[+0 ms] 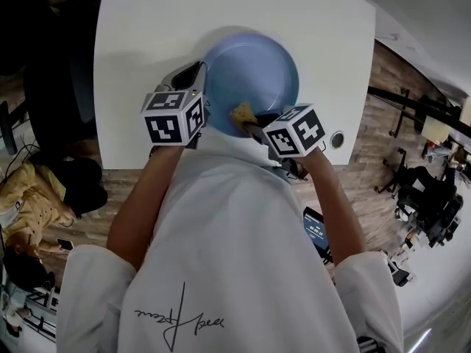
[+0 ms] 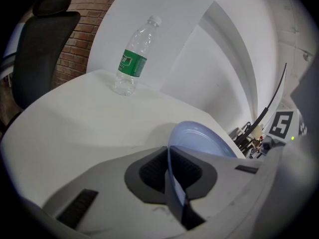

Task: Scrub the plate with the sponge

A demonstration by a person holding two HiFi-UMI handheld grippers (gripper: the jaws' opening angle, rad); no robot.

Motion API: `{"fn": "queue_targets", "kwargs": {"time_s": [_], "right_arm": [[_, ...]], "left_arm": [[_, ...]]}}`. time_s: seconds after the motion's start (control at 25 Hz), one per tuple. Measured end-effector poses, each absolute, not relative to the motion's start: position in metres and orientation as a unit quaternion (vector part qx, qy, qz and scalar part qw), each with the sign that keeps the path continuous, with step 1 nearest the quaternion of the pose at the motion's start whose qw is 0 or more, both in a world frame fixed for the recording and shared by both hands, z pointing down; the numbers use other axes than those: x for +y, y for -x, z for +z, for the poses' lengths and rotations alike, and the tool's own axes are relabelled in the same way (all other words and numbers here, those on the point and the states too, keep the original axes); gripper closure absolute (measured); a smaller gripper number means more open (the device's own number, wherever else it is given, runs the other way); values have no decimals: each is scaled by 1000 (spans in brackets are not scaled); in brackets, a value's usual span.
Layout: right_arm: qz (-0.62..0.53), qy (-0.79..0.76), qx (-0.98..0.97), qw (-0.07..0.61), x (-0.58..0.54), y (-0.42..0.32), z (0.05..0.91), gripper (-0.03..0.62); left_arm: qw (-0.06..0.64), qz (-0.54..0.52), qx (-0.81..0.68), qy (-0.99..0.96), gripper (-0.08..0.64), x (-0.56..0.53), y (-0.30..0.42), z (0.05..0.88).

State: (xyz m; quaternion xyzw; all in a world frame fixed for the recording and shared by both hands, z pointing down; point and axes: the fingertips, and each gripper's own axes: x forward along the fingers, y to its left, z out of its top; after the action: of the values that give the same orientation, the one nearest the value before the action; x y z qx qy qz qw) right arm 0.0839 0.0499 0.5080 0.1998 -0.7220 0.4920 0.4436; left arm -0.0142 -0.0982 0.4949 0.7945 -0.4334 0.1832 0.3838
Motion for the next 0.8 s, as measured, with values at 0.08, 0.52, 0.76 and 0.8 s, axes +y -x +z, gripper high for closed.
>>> {"fn": "queue_targets", "kwargs": {"time_s": [0.08,0.52,0.76,0.8], "right_arm": [[488,-201,-721,449,50,-85,510,548],[460,-216,-713,483,45,-111,512,548],[441,-208,-716,499,42,-113,513,548],[437,-209,-717,501,40,-114,513,548]], "left_arm": [[384,184,-433,-795,532,-98,16,496],[386,185,-431,-794,532,-97,15,497],[386,186,-430,-794,531,-96,17,496],[386,186,-431,-794,531,-98,17,496]]}}
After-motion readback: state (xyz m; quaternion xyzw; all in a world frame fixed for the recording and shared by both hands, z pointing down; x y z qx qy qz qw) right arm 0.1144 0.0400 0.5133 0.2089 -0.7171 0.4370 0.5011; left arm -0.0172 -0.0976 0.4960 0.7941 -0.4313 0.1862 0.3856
